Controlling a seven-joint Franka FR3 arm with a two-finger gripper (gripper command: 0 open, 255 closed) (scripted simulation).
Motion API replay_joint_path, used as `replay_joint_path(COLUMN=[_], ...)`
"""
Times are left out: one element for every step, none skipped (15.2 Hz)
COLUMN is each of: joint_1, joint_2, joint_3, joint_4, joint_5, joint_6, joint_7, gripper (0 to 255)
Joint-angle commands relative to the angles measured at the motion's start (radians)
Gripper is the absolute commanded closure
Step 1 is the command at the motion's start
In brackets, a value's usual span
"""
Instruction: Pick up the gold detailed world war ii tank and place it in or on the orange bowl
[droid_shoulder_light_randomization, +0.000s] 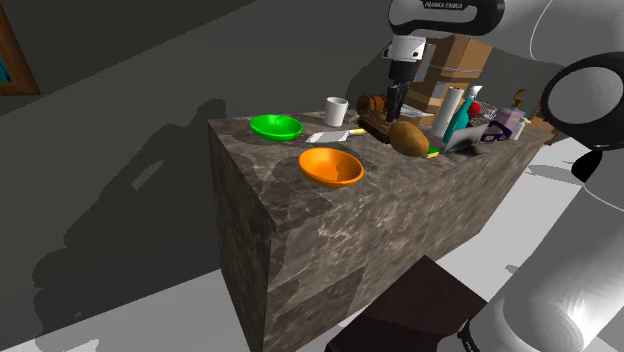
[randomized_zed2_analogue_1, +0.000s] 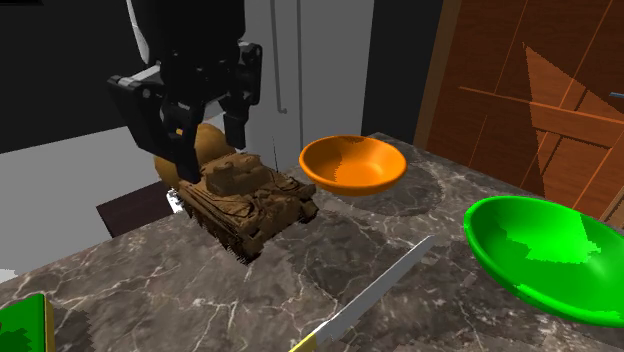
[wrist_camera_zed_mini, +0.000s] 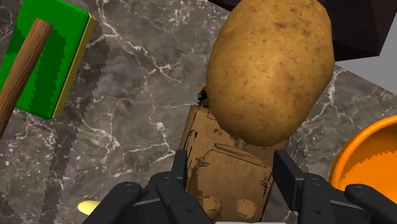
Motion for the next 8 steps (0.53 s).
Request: replay_joint_path(joint_1=[-0.002,-0.002,-0.003,-0.004,-0.005,-0.006,-0.007,0.007], joint_2=[0.007,0.012,0.017,0.022,0.028,0.034,0.040,0.025], joint_3=[-0.001,-0.002,-0.002,-0.003,-0.003,-0.004,-0.004,0.006], joint_4=[0.035,0.054,0.074,0.095,0.116,0.138,0.158,0.144], joint_5=[0.002,0.003,0.004,0.005,0.007,0.008,0.010,0.008], joint_6=[-0.027,-0.042,-0.058,-0.073,-0.089,-0.105,-0.119,-0.119], joint_7=[-0.003,-0.004,-0.005,-0.007,-0.008,-0.009,-0.011,0.014], gripper=[255,255,255,255,255,255,255,255])
